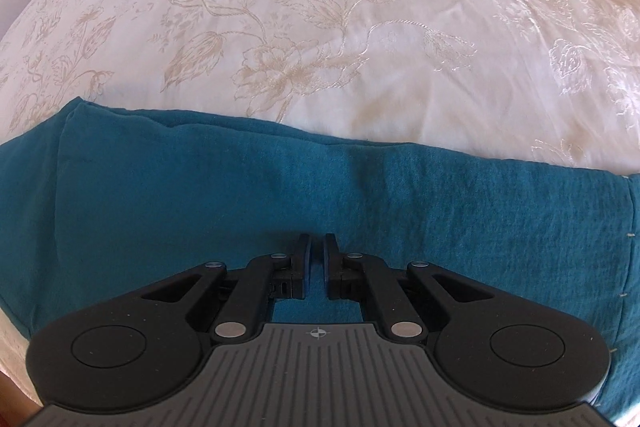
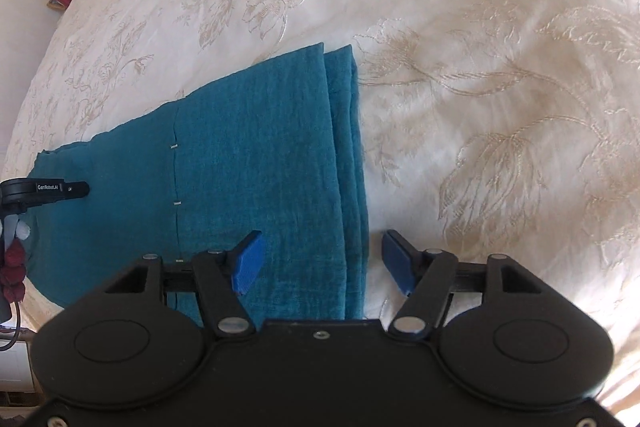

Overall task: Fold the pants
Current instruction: 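Grasp the hem end with the right gripper and lift it, then fold the hem end over toward the waistband and open the right gripper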

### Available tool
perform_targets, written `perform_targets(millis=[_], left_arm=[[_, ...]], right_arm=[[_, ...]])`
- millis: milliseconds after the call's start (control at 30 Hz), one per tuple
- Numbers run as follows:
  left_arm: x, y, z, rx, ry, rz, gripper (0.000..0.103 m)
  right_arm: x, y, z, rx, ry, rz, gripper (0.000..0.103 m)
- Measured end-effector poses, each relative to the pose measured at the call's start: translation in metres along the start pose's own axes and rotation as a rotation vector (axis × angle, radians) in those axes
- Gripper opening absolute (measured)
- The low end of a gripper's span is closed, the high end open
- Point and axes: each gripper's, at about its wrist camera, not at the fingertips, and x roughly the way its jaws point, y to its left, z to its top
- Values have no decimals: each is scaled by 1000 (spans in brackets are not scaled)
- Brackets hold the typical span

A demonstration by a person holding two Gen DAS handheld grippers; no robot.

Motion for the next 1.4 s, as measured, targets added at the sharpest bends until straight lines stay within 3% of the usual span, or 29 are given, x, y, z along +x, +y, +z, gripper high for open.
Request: perform_targets(millis=[100,233,500,667,800,900,1033,1100,1200,1400], left_arm=[[1,6,-2,-1,11,12,6],[1,7,-5,-4,25,26,6],[0,7,-6,-8,37,34,6],[0,7,-6,-5,40,36,6],[0,3,-6,7,41,35,6],[-1,-1,-5,19,38,30,6],[-1,-9,-3,41,27,21,6],[-2,-12,-1,47,14,14,6],[-2,-16,4,50,-8,0,6],[16,-35,12,99,-17,8,5]], right_arm=[[10,-3,2,16,8,31,74],[19,1,4,20,20,87,103],[44,46,6,-153,85,-128,103],[44,41,4,-139,29,-110,103],[34,31,1,-111,20,-43,102],[23,17,4,-59,17,0,79],[11,-12,7,60,37,111,27],[4,-22,3,121,37,176,24],[-10,-17,-1,137,7,201,19],[-44,-8,-1,179,-56,246,19]])
